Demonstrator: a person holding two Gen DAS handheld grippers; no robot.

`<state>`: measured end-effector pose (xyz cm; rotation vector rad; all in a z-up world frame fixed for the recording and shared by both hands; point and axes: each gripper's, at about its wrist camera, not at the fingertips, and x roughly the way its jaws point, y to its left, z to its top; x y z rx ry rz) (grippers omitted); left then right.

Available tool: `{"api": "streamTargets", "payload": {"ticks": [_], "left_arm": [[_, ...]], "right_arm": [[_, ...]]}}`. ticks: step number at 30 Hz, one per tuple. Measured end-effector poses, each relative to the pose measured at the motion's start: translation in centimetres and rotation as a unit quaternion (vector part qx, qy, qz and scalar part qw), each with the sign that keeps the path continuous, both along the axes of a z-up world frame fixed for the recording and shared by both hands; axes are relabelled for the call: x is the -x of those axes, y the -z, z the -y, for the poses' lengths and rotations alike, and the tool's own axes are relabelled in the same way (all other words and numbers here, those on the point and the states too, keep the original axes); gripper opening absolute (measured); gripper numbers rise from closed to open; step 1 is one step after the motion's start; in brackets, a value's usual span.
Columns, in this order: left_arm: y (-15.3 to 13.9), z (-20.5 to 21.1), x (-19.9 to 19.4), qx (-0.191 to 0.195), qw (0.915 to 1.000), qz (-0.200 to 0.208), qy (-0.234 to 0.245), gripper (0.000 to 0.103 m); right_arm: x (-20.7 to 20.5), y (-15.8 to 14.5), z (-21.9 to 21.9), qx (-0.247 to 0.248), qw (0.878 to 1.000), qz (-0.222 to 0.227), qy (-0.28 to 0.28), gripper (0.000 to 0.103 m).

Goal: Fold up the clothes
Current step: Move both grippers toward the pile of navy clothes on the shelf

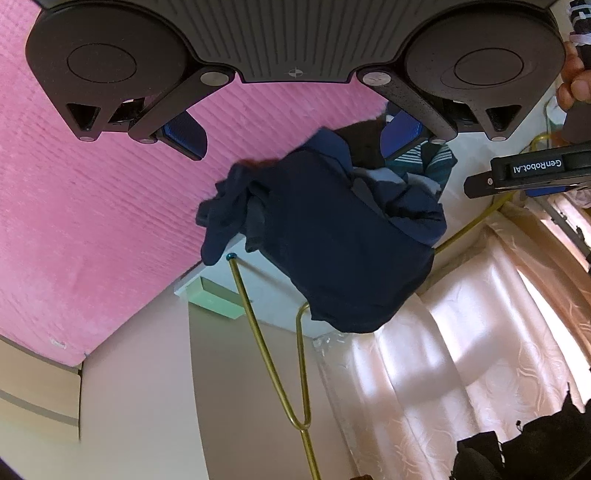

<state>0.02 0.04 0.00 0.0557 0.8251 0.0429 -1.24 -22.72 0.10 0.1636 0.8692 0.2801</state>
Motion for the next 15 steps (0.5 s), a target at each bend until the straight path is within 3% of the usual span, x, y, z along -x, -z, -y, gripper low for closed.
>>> {"api": "streamTargets", "payload": {"ticks": [6, 15], "left_arm": [[0.7, -2.1, -1.8, 0.019, 0.9993, -0.032, 0.005, 0.102], [2.9, -3.9, -2.5, 0.017, 0.9997, -0.005, 0.014, 0.102]], "right_arm": [[-1.2, 0.6, -1.1, 0.003, 1.000, 0.000, 0.000, 0.102], [-2.7, 1.1, -2.4, 0.011, 1.000, 0.003, -0.007, 0.102]]}}
